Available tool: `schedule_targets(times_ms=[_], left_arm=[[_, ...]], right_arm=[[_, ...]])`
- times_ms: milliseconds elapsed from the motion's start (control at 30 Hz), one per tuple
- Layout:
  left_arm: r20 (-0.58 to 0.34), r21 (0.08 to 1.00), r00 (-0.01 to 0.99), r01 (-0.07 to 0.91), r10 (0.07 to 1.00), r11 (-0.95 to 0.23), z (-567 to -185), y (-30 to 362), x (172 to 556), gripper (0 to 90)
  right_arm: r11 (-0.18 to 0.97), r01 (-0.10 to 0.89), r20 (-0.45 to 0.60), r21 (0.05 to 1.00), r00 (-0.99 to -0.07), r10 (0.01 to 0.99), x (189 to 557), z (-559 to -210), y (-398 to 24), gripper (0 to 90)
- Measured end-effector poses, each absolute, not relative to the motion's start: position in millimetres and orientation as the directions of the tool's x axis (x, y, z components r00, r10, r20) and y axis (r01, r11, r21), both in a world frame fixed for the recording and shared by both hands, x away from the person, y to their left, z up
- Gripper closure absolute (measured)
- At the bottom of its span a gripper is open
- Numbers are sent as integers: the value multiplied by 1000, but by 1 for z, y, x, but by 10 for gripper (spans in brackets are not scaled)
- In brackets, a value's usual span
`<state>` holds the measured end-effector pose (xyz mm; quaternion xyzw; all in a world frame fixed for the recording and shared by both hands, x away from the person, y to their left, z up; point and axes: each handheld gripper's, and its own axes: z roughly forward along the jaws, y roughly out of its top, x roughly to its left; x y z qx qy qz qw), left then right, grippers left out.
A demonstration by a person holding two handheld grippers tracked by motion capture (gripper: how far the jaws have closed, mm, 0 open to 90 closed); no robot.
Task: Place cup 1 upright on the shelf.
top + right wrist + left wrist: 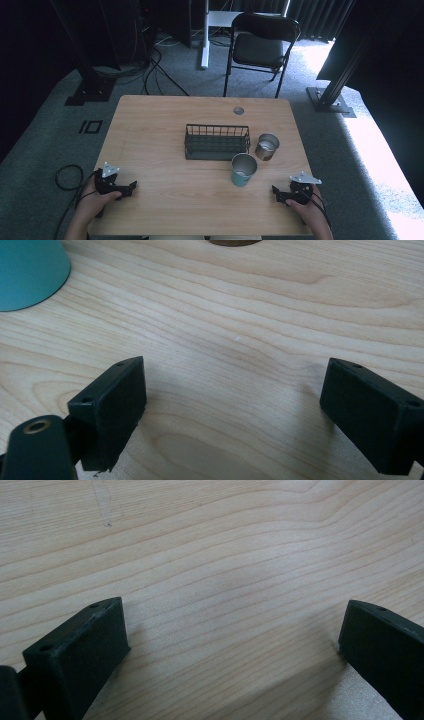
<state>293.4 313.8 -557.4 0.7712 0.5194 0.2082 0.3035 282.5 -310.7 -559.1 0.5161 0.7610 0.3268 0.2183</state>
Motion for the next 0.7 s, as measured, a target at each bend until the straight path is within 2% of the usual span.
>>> schedule_targets(times_ms=[500,700], left_arm=[[5,686,430,655,903,-316,-557,313,297,4],[-2,729,485,599,874,-331,-553,302,298,4]], right_arm=[[254,643,5,723,-372,928,283,-559,-311,109],[254,643,5,723,-372,928,282,-559,-311,109]])
